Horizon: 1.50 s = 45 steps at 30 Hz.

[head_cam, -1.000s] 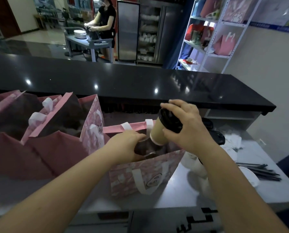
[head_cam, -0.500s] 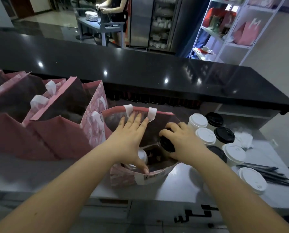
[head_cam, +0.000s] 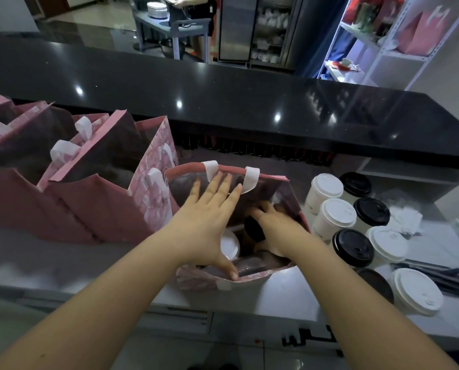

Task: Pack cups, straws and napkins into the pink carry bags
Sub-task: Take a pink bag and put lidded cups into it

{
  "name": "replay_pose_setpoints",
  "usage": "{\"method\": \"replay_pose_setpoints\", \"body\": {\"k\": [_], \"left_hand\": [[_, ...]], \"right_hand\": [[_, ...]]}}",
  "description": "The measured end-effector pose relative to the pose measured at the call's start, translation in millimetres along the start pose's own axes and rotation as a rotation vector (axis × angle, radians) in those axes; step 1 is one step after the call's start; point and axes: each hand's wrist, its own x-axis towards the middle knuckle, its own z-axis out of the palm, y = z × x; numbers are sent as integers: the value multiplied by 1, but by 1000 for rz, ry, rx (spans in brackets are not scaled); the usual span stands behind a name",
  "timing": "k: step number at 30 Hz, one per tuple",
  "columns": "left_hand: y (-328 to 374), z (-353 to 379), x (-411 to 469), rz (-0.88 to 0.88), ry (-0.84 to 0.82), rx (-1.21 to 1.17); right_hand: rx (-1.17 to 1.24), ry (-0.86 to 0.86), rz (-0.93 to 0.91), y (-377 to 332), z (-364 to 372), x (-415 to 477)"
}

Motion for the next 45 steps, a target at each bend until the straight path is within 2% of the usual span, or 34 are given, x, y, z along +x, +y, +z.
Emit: {"method": "replay_pose_setpoints", "body": {"k": [7, 15, 24, 27, 35, 39, 45], "left_hand": [[6, 1, -9, -10, 26, -7], [4, 1, -14, -34, 32, 9], [6, -4, -9, -60, 97, -46], [5, -10, -9, -78, 143, -53], [9, -36, -13, -48, 351, -115], [15, -43, 4, -12, 364, -104], [48, -45, 38, 35, 368, -123]], "right_hand": [[50, 99, 17, 3, 28, -16], [1, 102, -47, 3, 68, -20], [41, -58, -20, 1, 41, -10], [136, 40, -39, -10, 9, -11], [81, 367, -46, -29, -48, -48], [68, 540, -26, -30, -58, -65], [-15, 627, 129, -11, -62, -99]]}}
